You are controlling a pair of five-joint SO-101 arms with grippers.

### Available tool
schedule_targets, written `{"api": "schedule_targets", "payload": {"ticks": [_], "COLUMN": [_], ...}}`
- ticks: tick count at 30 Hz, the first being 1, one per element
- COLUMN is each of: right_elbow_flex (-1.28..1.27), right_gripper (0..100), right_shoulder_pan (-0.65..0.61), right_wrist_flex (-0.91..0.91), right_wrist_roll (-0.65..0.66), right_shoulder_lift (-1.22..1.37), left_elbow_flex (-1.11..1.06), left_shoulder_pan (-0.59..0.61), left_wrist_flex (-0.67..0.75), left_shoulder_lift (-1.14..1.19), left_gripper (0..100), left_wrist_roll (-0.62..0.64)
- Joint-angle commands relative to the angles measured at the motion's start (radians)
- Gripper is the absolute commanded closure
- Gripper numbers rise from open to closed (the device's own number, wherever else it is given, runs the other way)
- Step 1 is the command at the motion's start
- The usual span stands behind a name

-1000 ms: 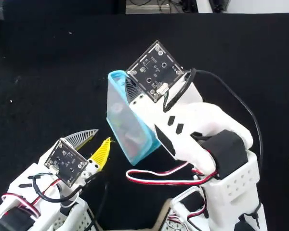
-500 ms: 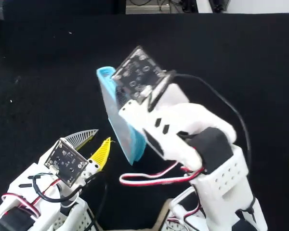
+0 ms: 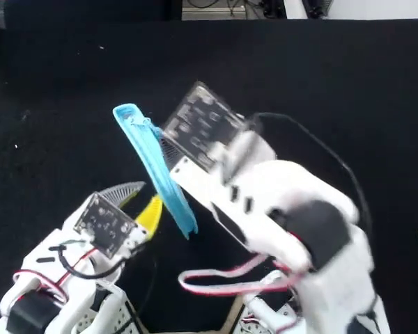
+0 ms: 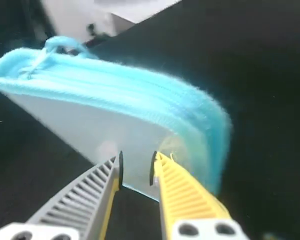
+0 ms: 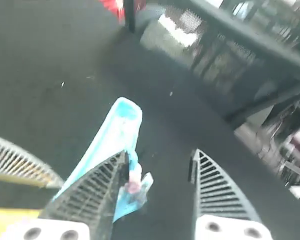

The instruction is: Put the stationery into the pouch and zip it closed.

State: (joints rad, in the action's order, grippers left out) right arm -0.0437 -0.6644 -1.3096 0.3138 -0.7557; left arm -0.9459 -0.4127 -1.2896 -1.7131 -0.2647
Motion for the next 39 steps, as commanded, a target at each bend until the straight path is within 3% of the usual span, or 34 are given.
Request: {"api": "schedule_targets", "payload": {"ticks": [1,6,10,12,16,19,23,27,34,39], "right_elbow_flex": [0.084,-0.016,-0.142,-0.216,-0.383,-0.545,-0.799,-0.963,-1.059,-1.135], "right_gripper": [80.2,79.8,78.9,73.7,62.5,61.3,61.0,61.3,61.3,61.3], "right_shoulder_pan": [-0.009,-0.017,-0.055,-0.074,-0.12,-0.21,-0.281,-0.196,0.138,0.342], "right_wrist_flex": [-0.08,-0.255,-0.278,-0.272,-0.232,-0.161,0.081,0.239,0.18,0.13], "right_wrist_roll": [-0.008,0.0,0.002,-0.002,-0.003,-0.005,-0.006,-0.008,-0.008,-0.008], "right_shoulder_lift": [-0.064,-0.085,-0.136,-0.174,-0.277,-0.374,-0.506,-0.628,-0.889,-1.102], "left_elbow_flex": [-0.03,-0.048,-0.05,-0.056,-0.097,-0.108,-0.108,-0.15,-0.371,-0.406], "left_shoulder_pan": [0.14,0.219,0.222,0.222,0.223,0.225,0.226,0.22,0.217,0.216], "left_wrist_flex": [0.087,0.129,0.124,0.123,0.13,0.163,0.198,0.313,0.655,0.717], "left_shoulder_lift": [0.012,0.012,0.012,0.012,0.012,0.018,0.02,0.015,0.02,0.021], "left_gripper": [88,88,88,88,88,88,88,88,88,88], "left_wrist_roll": [0.003,0.003,0.005,0.005,0.005,0.006,0.081,0.132,0.13,0.132]}}
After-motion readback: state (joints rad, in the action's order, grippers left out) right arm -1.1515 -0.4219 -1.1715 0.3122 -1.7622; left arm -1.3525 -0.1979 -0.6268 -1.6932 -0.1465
